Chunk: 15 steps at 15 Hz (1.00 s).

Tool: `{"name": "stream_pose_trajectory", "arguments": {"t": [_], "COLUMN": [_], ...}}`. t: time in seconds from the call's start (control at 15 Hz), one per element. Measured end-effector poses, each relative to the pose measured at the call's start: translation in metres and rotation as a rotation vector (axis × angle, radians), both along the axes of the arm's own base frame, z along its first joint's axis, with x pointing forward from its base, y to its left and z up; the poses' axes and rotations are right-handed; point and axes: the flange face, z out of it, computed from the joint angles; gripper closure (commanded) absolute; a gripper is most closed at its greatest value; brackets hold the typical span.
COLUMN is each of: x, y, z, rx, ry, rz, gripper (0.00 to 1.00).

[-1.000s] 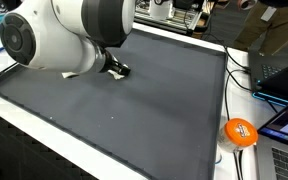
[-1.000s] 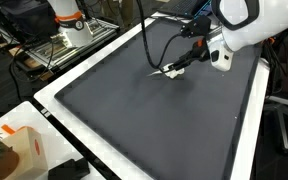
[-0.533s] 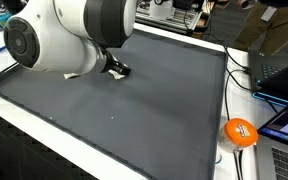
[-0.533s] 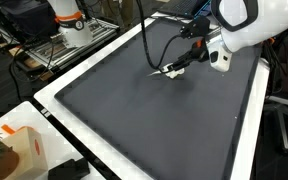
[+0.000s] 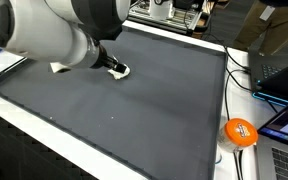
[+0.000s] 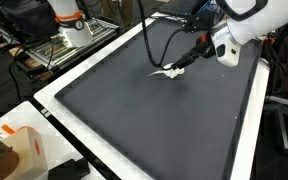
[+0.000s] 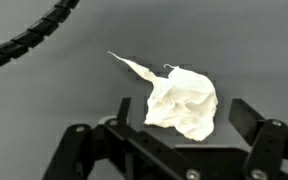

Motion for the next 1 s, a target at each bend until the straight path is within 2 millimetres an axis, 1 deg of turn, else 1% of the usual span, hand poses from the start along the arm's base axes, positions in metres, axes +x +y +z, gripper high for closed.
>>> {"name": "stream_pose_trajectory", "arguments": {"t": [0.33, 0.47, 0.8, 1.0], "x": [0.017, 0.019, 0.021, 0.022], "y": [-0.016, -0.019, -0.026, -0.029], "z": [0.055, 0.072, 0.103, 0.113], "rx": [0.053, 0.074, 0.08, 0.072], "ry": [-0.14, -0.165, -0.212, -0.23], "rz": [-0.035, -0.047, -0.09, -0.116], "gripper": [0.0, 0.0, 0.0, 0.0]}}
